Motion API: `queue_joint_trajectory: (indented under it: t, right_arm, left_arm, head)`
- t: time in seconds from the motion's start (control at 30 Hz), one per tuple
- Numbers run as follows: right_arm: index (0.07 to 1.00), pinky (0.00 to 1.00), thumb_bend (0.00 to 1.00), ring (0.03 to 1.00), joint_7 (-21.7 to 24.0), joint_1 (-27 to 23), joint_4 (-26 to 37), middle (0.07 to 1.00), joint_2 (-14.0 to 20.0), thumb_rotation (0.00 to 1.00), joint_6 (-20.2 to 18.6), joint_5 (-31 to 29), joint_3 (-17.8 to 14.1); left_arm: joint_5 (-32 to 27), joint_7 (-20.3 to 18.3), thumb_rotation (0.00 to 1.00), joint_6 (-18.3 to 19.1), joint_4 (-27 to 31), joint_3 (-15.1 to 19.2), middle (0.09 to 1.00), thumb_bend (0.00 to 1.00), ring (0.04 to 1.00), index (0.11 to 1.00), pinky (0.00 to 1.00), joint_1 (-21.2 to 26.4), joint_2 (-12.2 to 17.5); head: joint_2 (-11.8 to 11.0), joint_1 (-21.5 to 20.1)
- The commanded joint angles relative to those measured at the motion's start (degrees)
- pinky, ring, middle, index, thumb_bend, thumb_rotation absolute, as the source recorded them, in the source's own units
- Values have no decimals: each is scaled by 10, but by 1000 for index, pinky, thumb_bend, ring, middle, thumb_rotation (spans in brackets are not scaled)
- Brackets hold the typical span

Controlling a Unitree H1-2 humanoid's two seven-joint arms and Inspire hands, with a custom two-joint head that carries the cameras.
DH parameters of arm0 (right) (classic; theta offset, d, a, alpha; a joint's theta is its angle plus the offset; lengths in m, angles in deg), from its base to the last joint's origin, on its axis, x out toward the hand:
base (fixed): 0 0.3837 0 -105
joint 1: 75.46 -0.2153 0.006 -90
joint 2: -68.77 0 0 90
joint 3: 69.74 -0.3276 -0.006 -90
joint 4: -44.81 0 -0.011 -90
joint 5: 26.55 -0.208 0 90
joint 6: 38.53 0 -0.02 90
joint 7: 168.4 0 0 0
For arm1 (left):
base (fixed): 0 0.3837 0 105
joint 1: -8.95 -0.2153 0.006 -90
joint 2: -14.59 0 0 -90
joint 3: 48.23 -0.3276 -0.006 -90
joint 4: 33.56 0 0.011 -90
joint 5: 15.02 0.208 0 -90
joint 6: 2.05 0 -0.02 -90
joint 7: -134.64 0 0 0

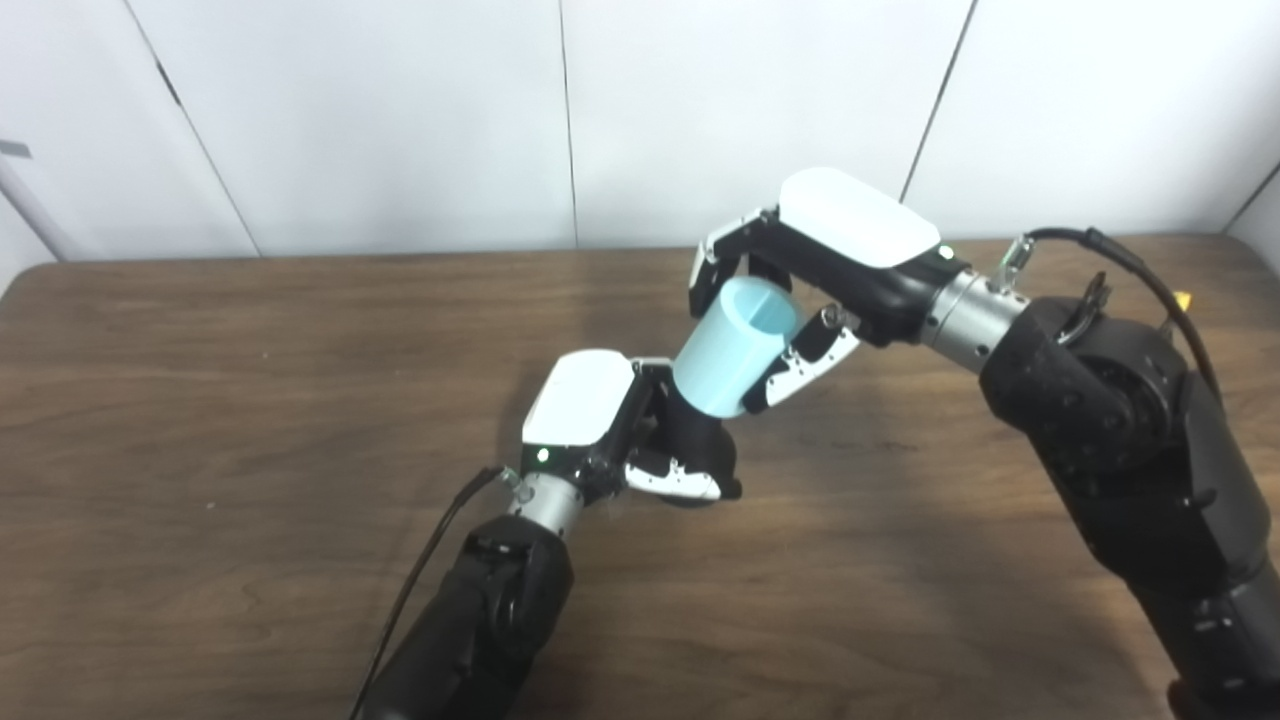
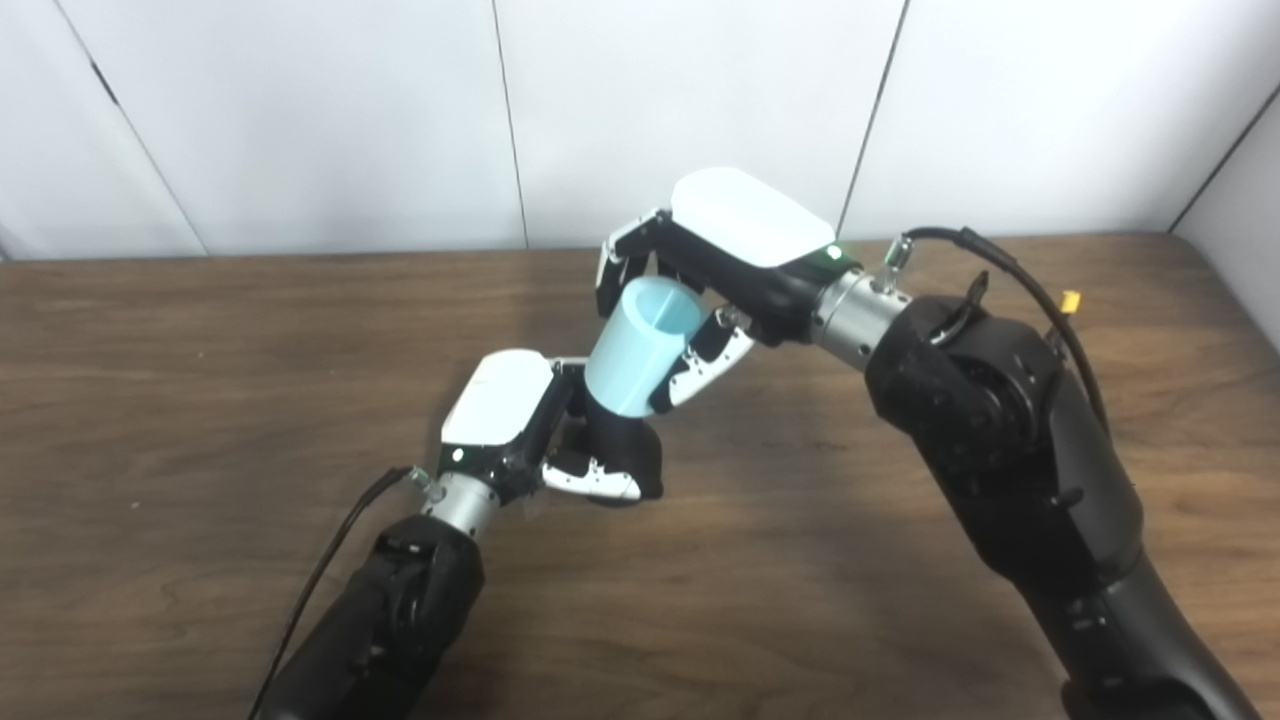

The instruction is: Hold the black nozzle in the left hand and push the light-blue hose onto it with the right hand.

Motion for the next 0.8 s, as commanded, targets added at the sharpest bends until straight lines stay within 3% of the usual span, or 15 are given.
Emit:
queue_joint_trajectory:
  t: [0.0,0.77]
  right_arm:
    - [525,318,513,365,-21,-18,5,498,-2,0,16,-4,-8]
    - [509,335,514,364,-21,-10,1,503,-29,0,3,40,7]
  left_arm:
    - [8,-17,0,7,-4,-7,453,525,532,492,400,2,0]
    - [12,-14,0,10,0,-14,455,526,529,492,409,0,-1]
  head:
    - [1,1]
    - [6,3]
